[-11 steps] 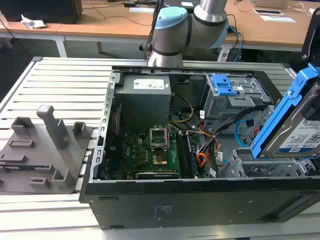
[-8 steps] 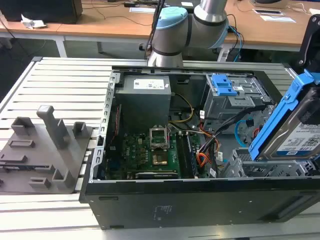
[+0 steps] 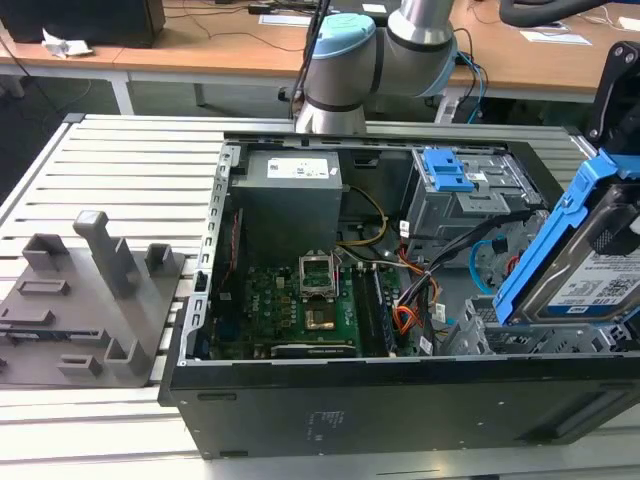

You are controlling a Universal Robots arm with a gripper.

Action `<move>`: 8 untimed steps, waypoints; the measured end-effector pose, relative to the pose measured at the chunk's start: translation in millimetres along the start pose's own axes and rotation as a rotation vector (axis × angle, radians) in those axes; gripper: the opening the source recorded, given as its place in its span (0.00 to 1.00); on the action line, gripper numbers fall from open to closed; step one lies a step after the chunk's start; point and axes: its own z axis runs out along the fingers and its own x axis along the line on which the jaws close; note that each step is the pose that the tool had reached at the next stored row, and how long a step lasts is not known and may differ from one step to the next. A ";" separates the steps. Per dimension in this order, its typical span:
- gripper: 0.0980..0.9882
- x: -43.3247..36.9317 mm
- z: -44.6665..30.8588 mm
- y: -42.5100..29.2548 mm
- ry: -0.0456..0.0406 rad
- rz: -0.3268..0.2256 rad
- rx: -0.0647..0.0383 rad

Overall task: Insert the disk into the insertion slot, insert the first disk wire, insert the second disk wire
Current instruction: 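Insert the disk into the insertion slot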

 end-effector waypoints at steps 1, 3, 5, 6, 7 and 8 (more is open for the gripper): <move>0.30 -2.6 0.0 0.0 -0.0001 0.000 0.000; 0.30 -22.7 -0.1 0.4 0.0001 0.000 0.000; 0.30 -31.7 -0.1 0.6 0.0001 0.000 0.000; 0.30 -34.7 -0.1 0.7 -0.0001 0.000 0.000; 0.30 -36.6 0.0 0.7 0.0000 0.000 0.000; 0.30 -36.6 0.5 0.9 -0.0002 0.000 0.000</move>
